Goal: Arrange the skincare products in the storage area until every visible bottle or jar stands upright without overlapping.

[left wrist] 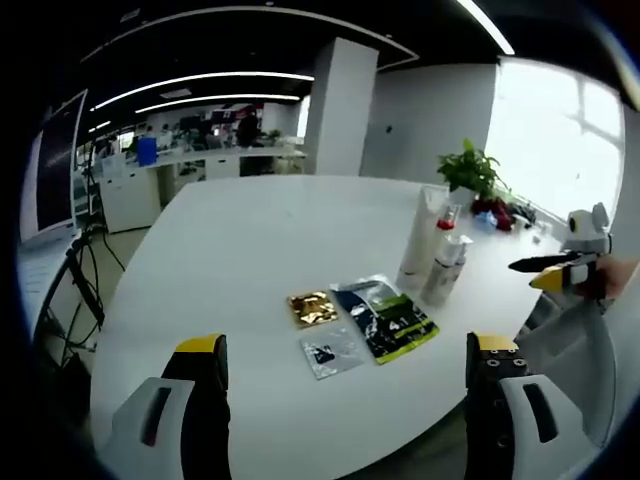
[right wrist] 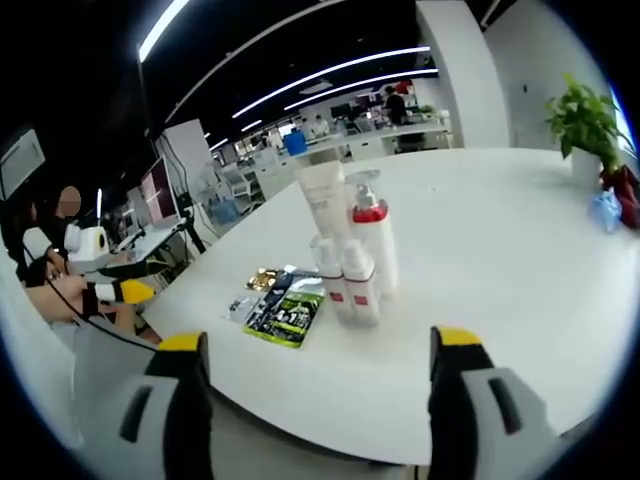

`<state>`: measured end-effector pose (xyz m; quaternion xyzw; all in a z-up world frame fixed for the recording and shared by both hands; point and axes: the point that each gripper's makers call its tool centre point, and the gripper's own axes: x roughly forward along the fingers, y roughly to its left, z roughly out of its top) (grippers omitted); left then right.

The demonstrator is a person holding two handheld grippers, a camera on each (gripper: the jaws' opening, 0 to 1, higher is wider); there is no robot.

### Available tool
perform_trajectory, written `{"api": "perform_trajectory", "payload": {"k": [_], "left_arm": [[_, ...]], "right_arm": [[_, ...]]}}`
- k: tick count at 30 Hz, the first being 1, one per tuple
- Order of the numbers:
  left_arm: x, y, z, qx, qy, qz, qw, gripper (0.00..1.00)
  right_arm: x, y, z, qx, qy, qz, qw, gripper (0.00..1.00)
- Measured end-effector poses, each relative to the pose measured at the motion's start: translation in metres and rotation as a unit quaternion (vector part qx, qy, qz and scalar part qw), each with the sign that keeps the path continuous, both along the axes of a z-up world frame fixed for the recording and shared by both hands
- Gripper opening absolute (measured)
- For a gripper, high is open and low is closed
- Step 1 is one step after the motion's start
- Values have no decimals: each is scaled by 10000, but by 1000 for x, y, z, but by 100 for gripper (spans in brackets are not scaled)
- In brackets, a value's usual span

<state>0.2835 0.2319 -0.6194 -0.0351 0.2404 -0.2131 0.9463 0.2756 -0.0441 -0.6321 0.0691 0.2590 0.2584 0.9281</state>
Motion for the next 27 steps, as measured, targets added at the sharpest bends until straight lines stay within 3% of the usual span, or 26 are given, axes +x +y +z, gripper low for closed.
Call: {"api": "perform_trajectory", "payload": {"k": [27], "left_arm": [[-1,-1,-1,72,-52,-42,10000,96]], "right_arm": [[0,-1,0,31,1,-55,10000,91]]}}
